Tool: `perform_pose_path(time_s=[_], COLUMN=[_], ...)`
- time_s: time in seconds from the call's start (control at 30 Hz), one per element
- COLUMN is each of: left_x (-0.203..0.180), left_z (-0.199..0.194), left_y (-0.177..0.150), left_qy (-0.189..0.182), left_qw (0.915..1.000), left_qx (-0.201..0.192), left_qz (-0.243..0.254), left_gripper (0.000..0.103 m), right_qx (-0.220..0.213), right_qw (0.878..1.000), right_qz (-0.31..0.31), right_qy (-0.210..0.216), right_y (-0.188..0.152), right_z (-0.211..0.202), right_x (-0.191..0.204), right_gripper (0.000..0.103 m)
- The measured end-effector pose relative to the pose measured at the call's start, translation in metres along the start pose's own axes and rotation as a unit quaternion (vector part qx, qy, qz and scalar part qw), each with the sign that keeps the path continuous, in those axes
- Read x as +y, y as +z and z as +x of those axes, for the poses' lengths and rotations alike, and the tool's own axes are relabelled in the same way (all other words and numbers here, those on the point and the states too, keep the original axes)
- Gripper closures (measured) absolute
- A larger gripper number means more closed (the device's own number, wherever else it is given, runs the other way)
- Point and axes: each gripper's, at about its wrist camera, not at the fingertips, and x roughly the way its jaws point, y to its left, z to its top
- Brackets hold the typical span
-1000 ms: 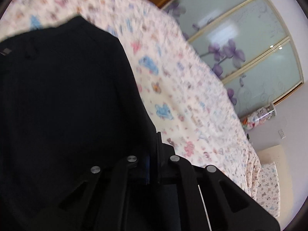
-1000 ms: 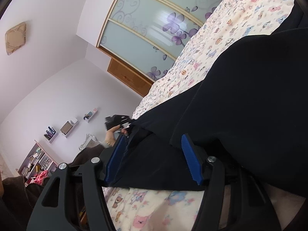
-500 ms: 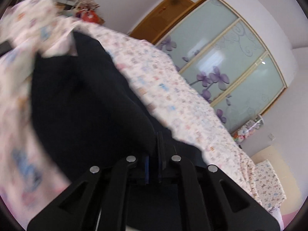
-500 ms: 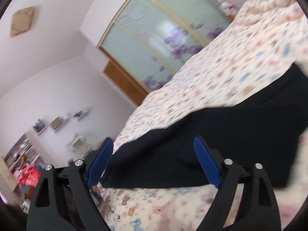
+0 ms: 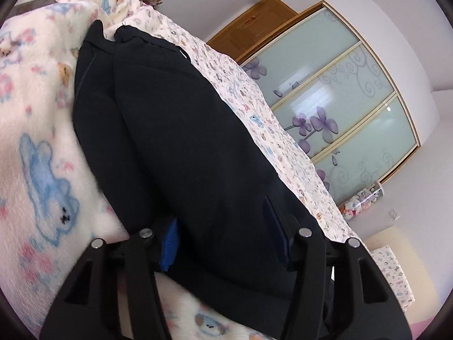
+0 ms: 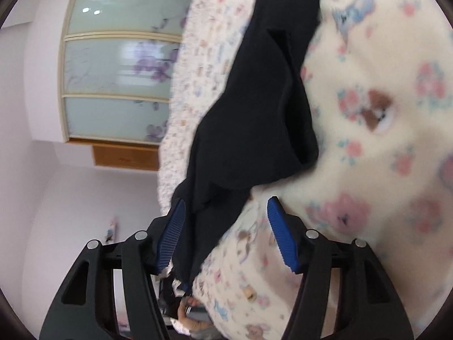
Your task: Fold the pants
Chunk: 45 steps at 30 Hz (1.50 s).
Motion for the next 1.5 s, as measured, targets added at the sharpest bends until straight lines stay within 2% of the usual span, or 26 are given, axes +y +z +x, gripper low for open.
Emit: perform_pose_path(time_s=[0.1,0.17,0.2,0.23,0.37,0.47,0.5,0.57,0.63,0.67,0.73,0.77,0.8,0.87,0.9,0.97,1.07,1.13,1.23,1.27,1.33,1.37,1.4,1.47,1.5], left_x=[0.005,0.008,0.008,0.011,0.015,0.014,0.015,0.015,0.015,0.015,0.019,0.02,0.02,0.021,0.02,0.022,0.022,0.023,0.022,0.022,0.021,0.021,0.021,0.021,0.021], left_z=[0.002,0.003,0.003,0.003,0.004,0.005,0.004,0.005,0.004,0.004,0.003,0.003,0.003,0.004,0.004,0.004,0.002,0.002,0.002,0.002,0.003,0.002,0.003,0.002,0.002], left_y=[0.004,0.004,0.004,0.004,0.006,0.006,0.006,0.006,0.006,0.006,0.007,0.007,0.008,0.009,0.009,0.009,0.008,0.008,0.008,0.008,0.007,0.007,0.007,0.007,0.007], left_qy=[-0.005,-0.01,-0.011,-0.013,-0.017,-0.017,-0.017,-0.017,-0.017,-0.018,-0.02,-0.02,-0.02,-0.021,-0.021,-0.021,-0.021,-0.021,-0.021,-0.021,-0.019,-0.018,-0.018,-0.018,-0.019], left_qw=[0.9999,0.9999,0.9998,0.9997,0.9995,0.9995,0.9995,0.9995,0.9994,0.9994,0.9991,0.999,0.9989,0.9987,0.9987,0.9988,0.9988,0.9988,0.9989,0.9989,0.9991,0.9991,0.9991,0.9991,0.9991], left_qx=[0.004,0.007,0.008,0.01,0.013,0.013,0.013,0.013,0.013,0.013,0.012,0.012,0.012,0.013,0.013,0.014,0.015,0.015,0.016,0.016,0.015,0.015,0.016,0.016,0.015], left_qz=[-0.008,-0.012,-0.015,-0.017,-0.024,-0.024,-0.025,-0.025,-0.026,-0.028,-0.035,-0.039,-0.042,-0.045,-0.044,-0.041,-0.042,-0.041,-0.039,-0.038,-0.036,-0.036,-0.036,-0.036,-0.035], left_gripper=[0.048,0.048,0.048,0.048,0.048,0.048,0.048,0.048,0.048,0.048,0.049,0.049,0.05,0.05,0.05,0.05,0.049,0.049,0.049,0.049,0.049,0.049,0.049,0.049,0.049], right_qx=[-0.027,-0.047,-0.059,-0.066,-0.096,-0.139,-0.163,-0.202,-0.25,-0.259,-0.227,-0.205,-0.176,-0.158,-0.159,-0.16,-0.15,-0.149,-0.174,-0.181,-0.201,-0.21,-0.204,-0.144,-0.106], right_qw=[0.998,0.996,0.994,0.993,0.984,0.969,0.958,0.937,0.905,0.901,0.927,0.94,0.956,0.971,0.971,0.967,0.972,0.97,0.951,0.947,0.937,0.929,0.927,0.94,0.955], right_qz=[0.027,0.032,0.023,0.01,-0.084,-0.182,-0.224,-0.28,-0.336,-0.337,-0.245,-0.201,-0.133,-0.073,-0.082,-0.101,-0.077,-0.09,-0.187,-0.21,-0.264,-0.279,-0.276,-0.215,-0.165], right_qy=[-0.039,-0.067,-0.085,-0.102,-0.125,-0.097,-0.072,-0.052,-0.069,-0.091,-0.17,-0.186,-0.192,-0.166,-0.159,-0.171,-0.162,-0.17,-0.171,-0.159,-0.108,-0.121,-0.151,-0.221,-0.223], right_y=[0.009,0.013,0.013,0.014,0.023,0.035,0.04,0.045,0.052,0.059,0.087,0.096,0.105,0.106,0.104,0.102,0.111,0.116,0.107,0.105,0.103,0.102,0.105,0.119,0.124], right_z=[0.012,0.016,0.017,0.018,0.012,-0.001,-0.011,-0.021,-0.032,-0.031,-0.024,-0.022,-0.019,-0.019,-0.02,-0.021,-0.019,-0.019,-0.027,-0.03,-0.034,-0.035,-0.03,-0.013,-0.007], right_x=[-0.003,-0.005,-0.003,-0.001,0.039,0.093,0.117,0.141,0.147,0.138,0.081,0.055,0.015,-0.024,-0.027,-0.02,-0.018,-0.011,0.031,0.043,0.066,0.066,0.06,0.023,-0.007], right_gripper=[0.04,0.06,0.082,0.096,0.098,0.098,0.098,0.098,0.098,0.098,0.098,0.098,0.098,0.098,0.098,0.098,0.098,0.098,0.098,0.098,0.098,0.098,0.098,0.097,0.098])
